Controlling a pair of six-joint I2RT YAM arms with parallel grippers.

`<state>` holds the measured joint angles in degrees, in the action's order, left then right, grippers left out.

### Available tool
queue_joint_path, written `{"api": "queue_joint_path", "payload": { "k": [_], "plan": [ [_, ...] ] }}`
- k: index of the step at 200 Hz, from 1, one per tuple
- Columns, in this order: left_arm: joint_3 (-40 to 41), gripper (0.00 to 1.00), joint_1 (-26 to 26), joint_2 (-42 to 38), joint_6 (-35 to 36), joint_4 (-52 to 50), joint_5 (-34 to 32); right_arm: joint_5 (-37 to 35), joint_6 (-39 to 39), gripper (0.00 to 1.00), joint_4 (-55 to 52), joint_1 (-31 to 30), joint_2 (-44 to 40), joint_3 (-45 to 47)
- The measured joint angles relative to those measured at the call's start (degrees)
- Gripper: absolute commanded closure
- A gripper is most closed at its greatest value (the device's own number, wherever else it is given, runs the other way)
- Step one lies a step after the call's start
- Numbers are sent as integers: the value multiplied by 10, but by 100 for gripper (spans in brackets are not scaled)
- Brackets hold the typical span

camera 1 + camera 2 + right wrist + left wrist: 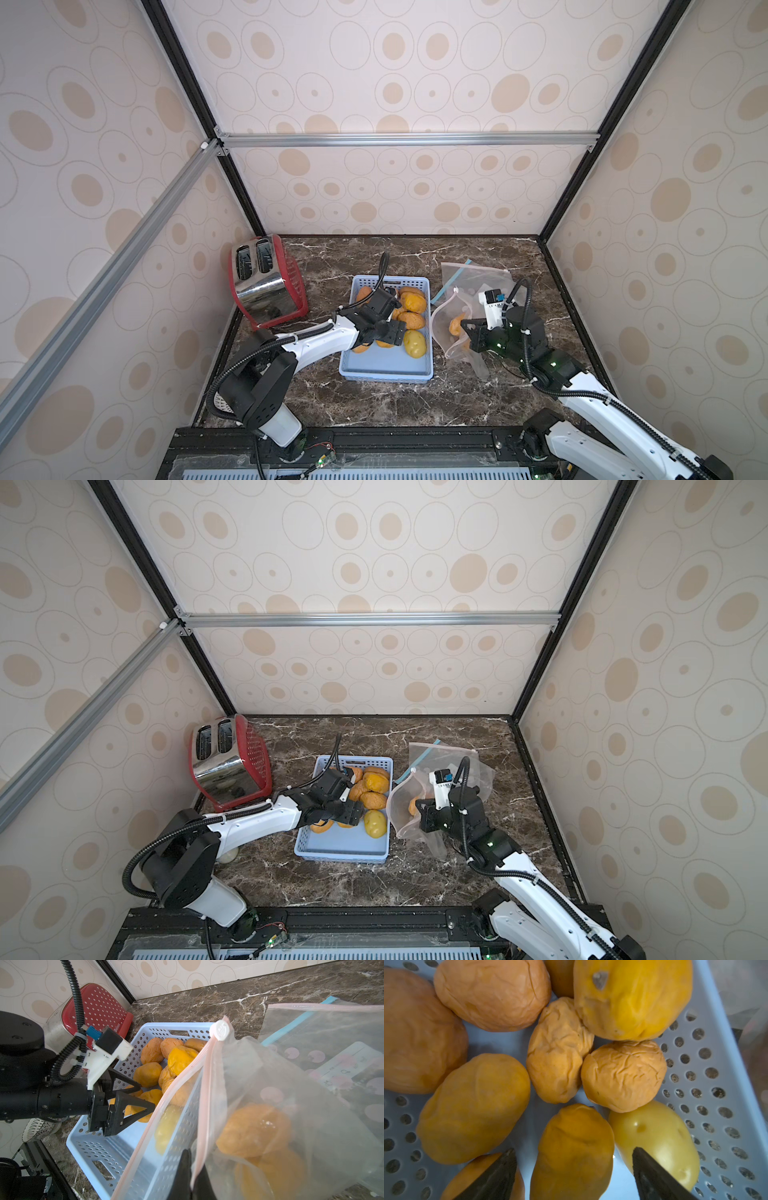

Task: Put the potatoes into a zipper bag and zip it
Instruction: Pick up the potato from the basket.

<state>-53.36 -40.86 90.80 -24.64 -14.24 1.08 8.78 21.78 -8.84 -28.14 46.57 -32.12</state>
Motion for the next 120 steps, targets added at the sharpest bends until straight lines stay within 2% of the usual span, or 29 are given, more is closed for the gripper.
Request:
{"api": "queue_joint_path", "payload": {
  "k": [75, 92, 120],
  "plan": [
    [28, 21, 0, 0, 0, 15, 39, 2, 0, 100, 3, 0, 14, 0],
    [31, 26, 0, 0, -1, 15, 38, 2, 0, 100, 4, 0, 16, 0],
    [33, 30, 0, 0, -5, 14, 35, 3, 0, 100, 7, 0, 19, 0]
  ]
}}
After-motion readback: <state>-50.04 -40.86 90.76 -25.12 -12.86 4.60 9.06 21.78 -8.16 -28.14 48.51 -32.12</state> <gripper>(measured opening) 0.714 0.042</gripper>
